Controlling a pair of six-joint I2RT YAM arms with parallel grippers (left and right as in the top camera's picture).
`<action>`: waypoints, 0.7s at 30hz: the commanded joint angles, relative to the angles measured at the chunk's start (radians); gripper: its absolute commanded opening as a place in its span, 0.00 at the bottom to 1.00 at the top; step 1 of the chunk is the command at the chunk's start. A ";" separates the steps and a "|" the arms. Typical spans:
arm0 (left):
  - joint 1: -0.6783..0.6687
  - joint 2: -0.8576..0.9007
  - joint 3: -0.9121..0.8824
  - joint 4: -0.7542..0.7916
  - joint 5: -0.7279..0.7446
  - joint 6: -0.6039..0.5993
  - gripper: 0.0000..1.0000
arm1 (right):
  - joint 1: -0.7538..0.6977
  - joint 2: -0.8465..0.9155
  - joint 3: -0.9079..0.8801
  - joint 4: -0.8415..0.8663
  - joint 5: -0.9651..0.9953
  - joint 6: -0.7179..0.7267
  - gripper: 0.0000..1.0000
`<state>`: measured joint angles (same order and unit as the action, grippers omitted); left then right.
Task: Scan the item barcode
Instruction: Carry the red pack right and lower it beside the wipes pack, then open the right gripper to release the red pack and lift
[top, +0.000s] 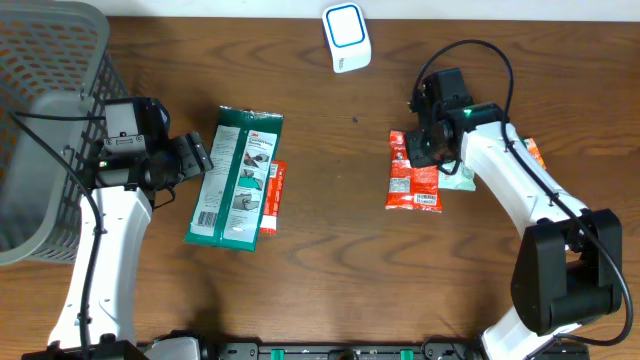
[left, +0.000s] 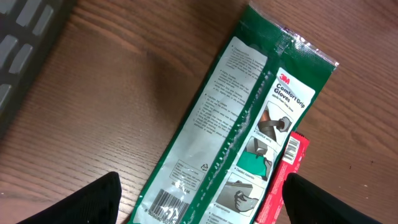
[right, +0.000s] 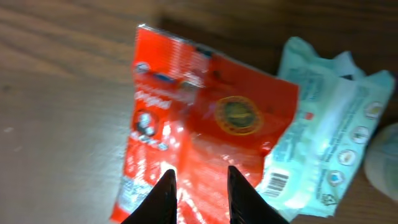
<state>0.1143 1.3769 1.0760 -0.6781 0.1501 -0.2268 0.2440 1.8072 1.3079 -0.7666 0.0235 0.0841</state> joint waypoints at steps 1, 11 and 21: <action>0.002 0.002 0.005 -0.002 -0.009 0.021 0.84 | -0.001 0.018 -0.048 0.035 0.051 0.037 0.22; 0.002 0.002 0.005 -0.002 -0.009 0.021 0.84 | -0.001 0.027 -0.179 0.204 0.047 0.042 0.12; 0.002 0.002 0.005 -0.002 -0.009 0.021 0.84 | 0.022 -0.018 -0.023 0.080 -0.144 0.042 0.36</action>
<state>0.1143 1.3769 1.0756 -0.6781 0.1501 -0.2268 0.2470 1.8263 1.2201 -0.6643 0.0071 0.1223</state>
